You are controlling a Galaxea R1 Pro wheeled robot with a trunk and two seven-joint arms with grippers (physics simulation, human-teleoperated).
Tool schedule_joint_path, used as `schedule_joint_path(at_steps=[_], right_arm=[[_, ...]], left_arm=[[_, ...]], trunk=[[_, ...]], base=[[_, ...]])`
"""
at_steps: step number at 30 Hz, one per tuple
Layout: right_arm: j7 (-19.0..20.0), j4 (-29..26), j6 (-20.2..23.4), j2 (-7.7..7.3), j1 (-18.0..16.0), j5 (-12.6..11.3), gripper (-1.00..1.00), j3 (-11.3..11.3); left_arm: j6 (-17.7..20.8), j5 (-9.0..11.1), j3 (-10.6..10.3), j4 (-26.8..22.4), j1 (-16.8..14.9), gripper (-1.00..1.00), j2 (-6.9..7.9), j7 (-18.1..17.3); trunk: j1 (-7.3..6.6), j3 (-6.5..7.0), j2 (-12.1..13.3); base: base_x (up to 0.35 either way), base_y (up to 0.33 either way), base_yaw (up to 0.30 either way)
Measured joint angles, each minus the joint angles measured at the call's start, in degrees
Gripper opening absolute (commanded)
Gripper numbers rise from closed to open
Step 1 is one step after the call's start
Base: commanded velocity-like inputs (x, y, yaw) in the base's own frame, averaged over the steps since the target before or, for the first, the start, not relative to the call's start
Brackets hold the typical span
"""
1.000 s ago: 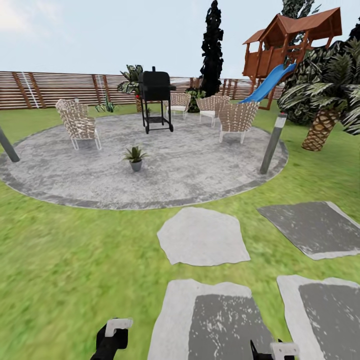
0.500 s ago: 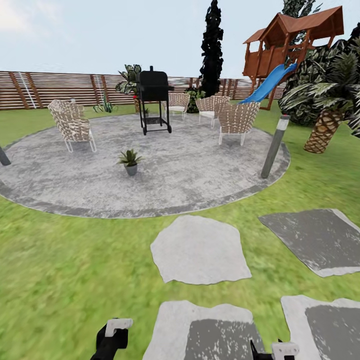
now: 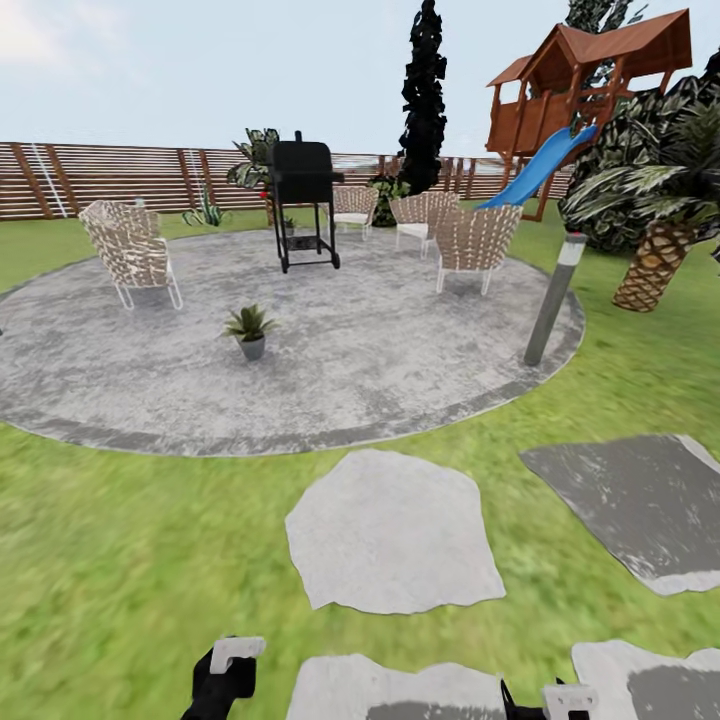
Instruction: Pick up the pesticide atomizer in the garden and spray insectifuge to fully cover both potted plants in the garden.
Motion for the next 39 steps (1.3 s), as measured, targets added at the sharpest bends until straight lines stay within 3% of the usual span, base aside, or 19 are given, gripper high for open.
schedule_joint_path(at_steps=[39], right_arm=[[0.0, 0.05, 0.0, 0.07, 0.0, 0.0, 1.0, 0.0]], left_arm=[[0.01, 0.0, 0.0, -0.01, 0.01, -1.0, 0.0, -0.01]], trunk=[[0.0, 0.0, 0.0]], base=[[0.33, -0.108, 0.185]])
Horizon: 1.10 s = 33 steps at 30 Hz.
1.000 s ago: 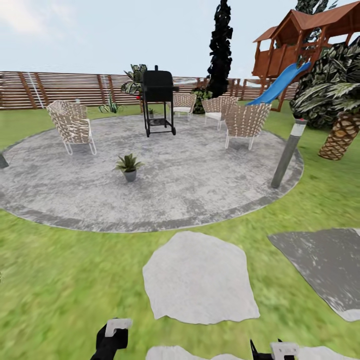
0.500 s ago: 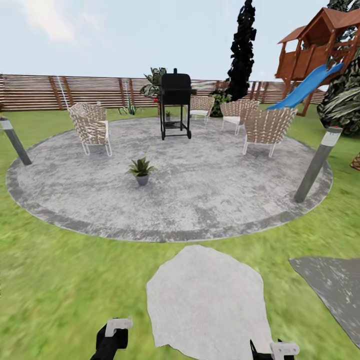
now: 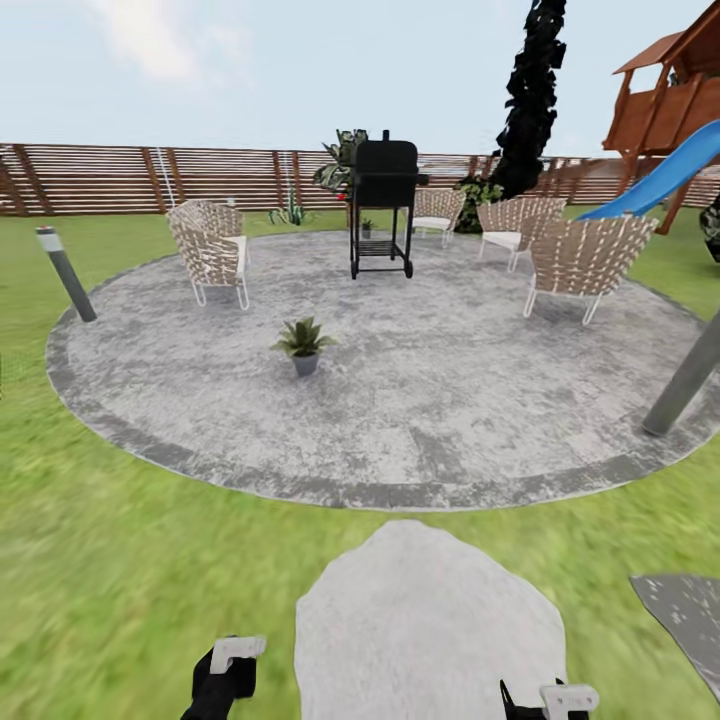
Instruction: Pick up the pesticide atomizer in the garden and spray insectifuge to fully cover both potted plants in the garden.
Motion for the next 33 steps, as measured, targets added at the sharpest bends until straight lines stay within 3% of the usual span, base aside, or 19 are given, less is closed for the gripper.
schedule_joint_path(at_steps=[33], right_arm=[[0.0, 0.0, 0.0, 0.0, 0.0, 0.0, 1.0, 0.0]], left_arm=[[-0.01, 0.0, 0.0, 0.01, -0.01, -1.0, 0.0, -0.04]], trunk=[[0.0, 0.0, 0.0]], base=[[0.33, -0.108, 0.003]])
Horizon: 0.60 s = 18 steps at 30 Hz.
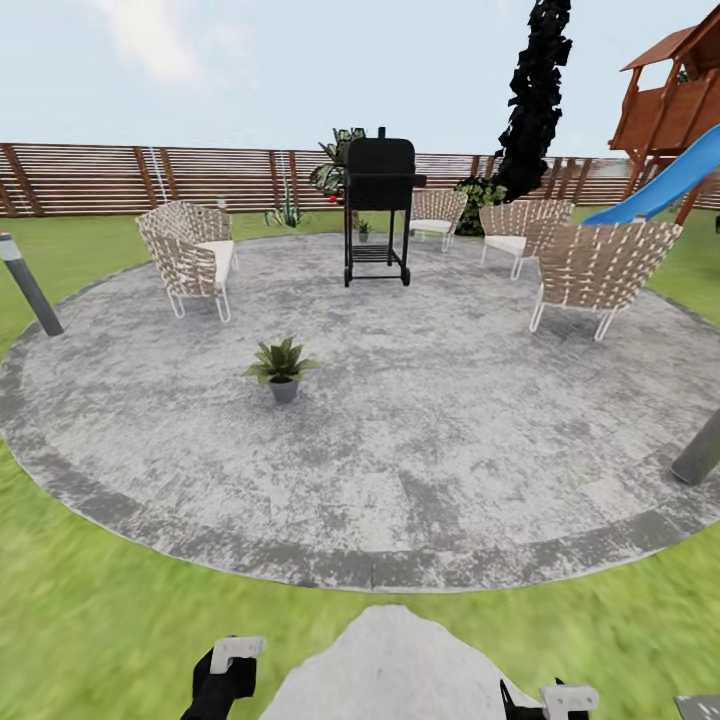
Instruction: Pick up the pesticide atomizer in the garden and spray insectifuge to fully cover both potted plants in the garden.
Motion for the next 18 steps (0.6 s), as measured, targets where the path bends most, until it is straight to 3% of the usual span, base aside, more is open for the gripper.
schedule_joint_path(at_steps=[7, 18], right_arm=[[0.0, 0.01, 0.0, 0.0, 0.01, 0.0, 1.0, 0.01], [0.0, 0.02, -0.01, 0.0, -0.02, 0.0, 1.0, 0.01]], left_arm=[[0.0, 0.0, 0.0, -0.01, 0.01, -1.0, 0.0, 0.03], [0.01, 0.05, 0.0, -0.02, 0.01, -1.0, 0.01, -0.01]], trunk=[[0.0, 0.0, 0.0], [0.0, 0.0, 0.0]], base=[[0.33, -0.108, 0.09], [0.33, -0.108, 0.214]])
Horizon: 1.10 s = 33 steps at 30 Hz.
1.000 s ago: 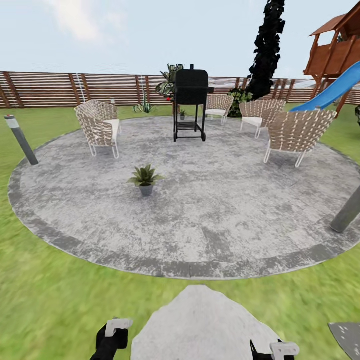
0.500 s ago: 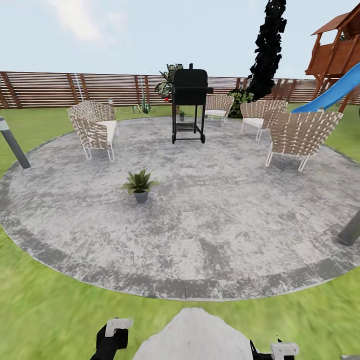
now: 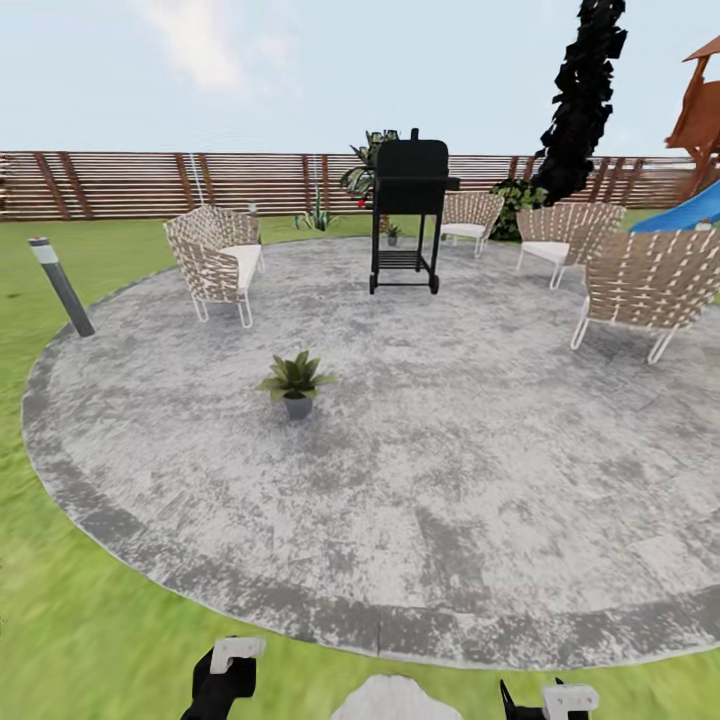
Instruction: Pick up the pesticide atomizer in the garden and spray insectifuge to fully cover both potted plants in the garden.
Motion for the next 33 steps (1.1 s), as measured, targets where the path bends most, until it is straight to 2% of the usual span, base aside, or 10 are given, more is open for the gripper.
schedule_joint_path(at_steps=[26, 33], right_arm=[[0.0, 0.01, 0.0, 0.0, 0.01, 0.0, 1.0, 0.01], [0.0, -0.01, 0.01, 0.0, 0.02, 0.0, 1.0, 0.0]], left_arm=[[0.0, 0.11, 0.0, -0.01, 0.0, -1.0, 0.0, 0.0], [0.0, 0.11, 0.0, 0.01, -0.01, -1.0, 0.0, 0.0]], trunk=[[0.0, 0.0, 0.0], [0.0, 0.0, 0.0]], base=[[0.337, -0.01, 0.233], [0.338, 0.0, 0.057]])
